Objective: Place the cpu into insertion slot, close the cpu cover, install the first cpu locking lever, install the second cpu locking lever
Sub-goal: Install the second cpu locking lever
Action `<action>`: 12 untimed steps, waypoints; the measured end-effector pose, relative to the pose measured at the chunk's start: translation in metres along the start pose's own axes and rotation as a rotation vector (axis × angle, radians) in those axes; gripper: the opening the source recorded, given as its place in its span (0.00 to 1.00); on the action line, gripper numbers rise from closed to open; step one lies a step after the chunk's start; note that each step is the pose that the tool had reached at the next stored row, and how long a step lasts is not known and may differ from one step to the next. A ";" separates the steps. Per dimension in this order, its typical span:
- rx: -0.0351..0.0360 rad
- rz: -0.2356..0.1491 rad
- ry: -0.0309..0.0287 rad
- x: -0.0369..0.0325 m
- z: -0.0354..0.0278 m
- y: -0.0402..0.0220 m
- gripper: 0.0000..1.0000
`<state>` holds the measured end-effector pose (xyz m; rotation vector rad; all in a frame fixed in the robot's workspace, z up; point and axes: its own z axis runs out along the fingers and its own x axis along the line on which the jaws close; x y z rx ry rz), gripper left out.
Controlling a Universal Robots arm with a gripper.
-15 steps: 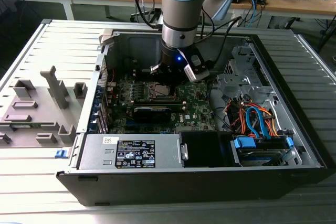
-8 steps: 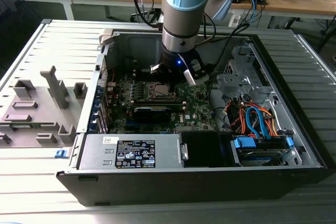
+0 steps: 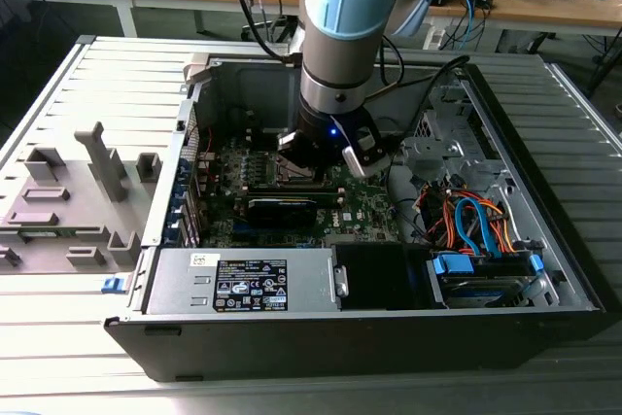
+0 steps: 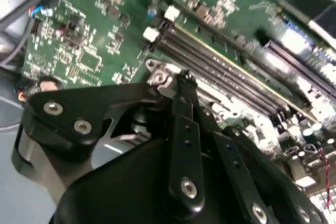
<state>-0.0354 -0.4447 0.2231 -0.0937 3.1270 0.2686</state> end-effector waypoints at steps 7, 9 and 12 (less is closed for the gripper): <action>-0.0241 0.000 -0.0015 0.0171 0.0008 -0.0001 0.11; -0.0246 0.000 -0.0015 0.0197 0.0019 -0.0003 0.11; -0.0248 0.001 0.0068 0.0202 0.0047 -0.0007 0.11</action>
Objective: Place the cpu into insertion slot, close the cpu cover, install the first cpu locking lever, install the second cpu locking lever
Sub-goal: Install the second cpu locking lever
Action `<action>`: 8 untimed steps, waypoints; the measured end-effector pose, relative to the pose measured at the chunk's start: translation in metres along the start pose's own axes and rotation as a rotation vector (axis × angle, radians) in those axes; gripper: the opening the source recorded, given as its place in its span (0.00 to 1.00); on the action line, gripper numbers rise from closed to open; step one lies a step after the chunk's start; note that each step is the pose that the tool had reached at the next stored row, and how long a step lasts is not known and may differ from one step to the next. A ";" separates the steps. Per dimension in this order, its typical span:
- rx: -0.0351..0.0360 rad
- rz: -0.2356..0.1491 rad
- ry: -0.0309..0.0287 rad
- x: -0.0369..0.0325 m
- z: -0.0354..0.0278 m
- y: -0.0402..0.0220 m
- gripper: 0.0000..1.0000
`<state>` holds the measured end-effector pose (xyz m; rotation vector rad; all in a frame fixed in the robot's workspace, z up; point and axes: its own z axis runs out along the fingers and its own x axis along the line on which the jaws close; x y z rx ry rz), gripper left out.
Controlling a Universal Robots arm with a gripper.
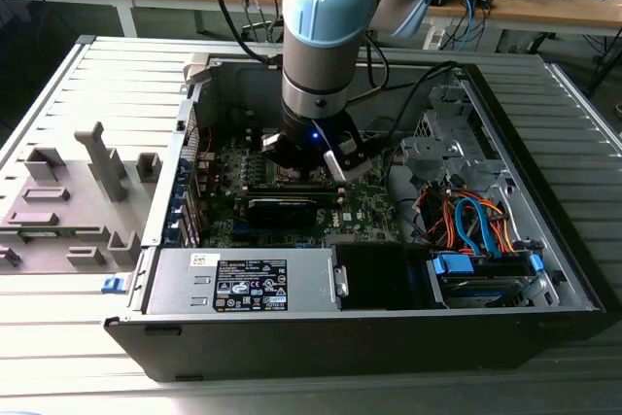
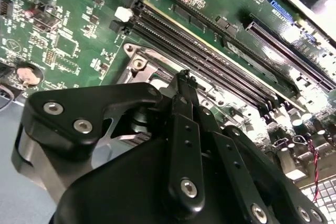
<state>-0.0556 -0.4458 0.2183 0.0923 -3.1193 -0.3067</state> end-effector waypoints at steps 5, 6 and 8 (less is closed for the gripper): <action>0.0036 0.000 0.0009 0.0096 0.0003 -0.0007 0.11; 0.0035 0.000 0.0008 0.0122 0.0003 -0.0011 0.11; 0.0035 0.000 0.0008 0.0181 0.0001 -0.0026 0.11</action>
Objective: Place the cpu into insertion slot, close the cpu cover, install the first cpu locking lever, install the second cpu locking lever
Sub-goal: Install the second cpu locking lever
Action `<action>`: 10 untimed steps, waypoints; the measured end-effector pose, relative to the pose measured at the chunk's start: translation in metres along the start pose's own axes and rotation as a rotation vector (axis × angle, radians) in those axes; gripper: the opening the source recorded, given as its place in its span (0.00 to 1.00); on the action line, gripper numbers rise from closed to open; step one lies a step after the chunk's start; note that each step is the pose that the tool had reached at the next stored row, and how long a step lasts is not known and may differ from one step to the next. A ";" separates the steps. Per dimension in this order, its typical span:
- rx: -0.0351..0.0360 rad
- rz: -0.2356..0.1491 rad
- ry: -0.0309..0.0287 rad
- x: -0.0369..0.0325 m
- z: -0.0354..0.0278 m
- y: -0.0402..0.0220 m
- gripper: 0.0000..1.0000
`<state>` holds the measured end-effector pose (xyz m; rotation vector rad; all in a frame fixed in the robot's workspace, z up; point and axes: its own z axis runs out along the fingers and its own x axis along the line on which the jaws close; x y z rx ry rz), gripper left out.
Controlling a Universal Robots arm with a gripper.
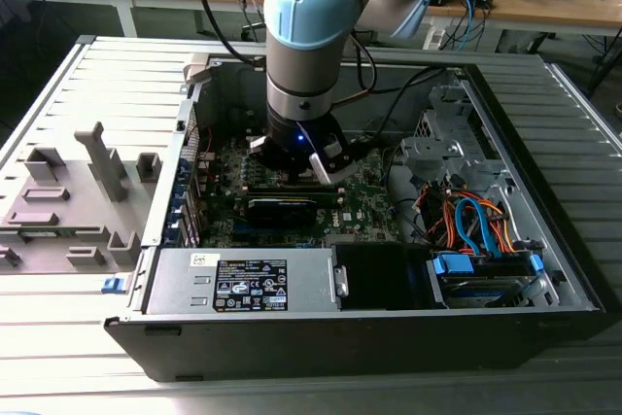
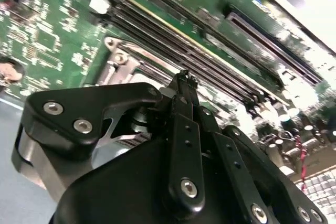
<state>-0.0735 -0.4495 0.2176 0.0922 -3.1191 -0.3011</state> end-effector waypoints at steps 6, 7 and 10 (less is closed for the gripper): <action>-0.0004 0.000 -0.0008 0.0146 -0.0008 -0.0040 0.11; -0.0005 0.000 -0.0008 0.0177 -0.0007 -0.0039 0.11; -0.0010 0.000 -0.0009 0.0258 -0.0003 -0.0035 0.11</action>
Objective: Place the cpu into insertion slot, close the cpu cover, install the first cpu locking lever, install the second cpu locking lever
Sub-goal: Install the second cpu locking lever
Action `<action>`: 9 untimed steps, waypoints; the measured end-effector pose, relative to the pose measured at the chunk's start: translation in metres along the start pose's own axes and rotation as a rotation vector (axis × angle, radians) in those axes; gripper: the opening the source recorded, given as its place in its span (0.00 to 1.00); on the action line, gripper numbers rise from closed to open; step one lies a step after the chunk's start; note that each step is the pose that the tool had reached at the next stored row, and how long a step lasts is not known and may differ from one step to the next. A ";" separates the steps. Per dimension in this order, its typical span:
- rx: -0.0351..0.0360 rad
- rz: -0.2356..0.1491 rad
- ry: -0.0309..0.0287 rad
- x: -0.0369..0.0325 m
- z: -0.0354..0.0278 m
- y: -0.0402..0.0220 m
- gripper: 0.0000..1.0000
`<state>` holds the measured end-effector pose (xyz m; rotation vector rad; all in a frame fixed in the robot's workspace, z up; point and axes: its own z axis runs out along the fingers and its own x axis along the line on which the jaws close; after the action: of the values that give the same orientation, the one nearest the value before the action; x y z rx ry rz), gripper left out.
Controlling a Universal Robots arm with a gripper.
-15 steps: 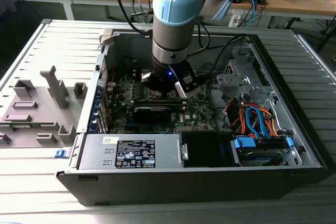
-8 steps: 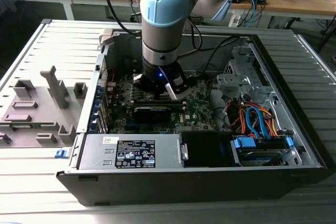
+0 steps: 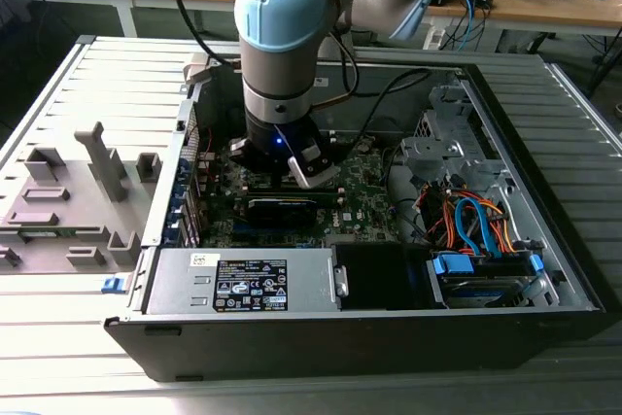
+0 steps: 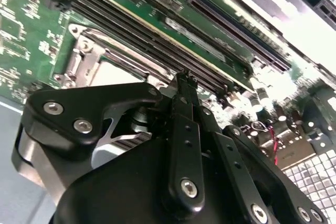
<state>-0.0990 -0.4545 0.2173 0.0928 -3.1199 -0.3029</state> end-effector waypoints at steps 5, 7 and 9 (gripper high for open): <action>-0.0007 -0.038 0.0075 0.0022 0.0018 0.0000 0.11; -0.0036 -0.042 0.0080 0.0027 0.0026 0.0005 0.11; -0.0083 -0.043 0.0076 0.0032 0.0044 0.0018 0.11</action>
<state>-0.1024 -0.4520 0.2134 0.1600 -3.1122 -0.3153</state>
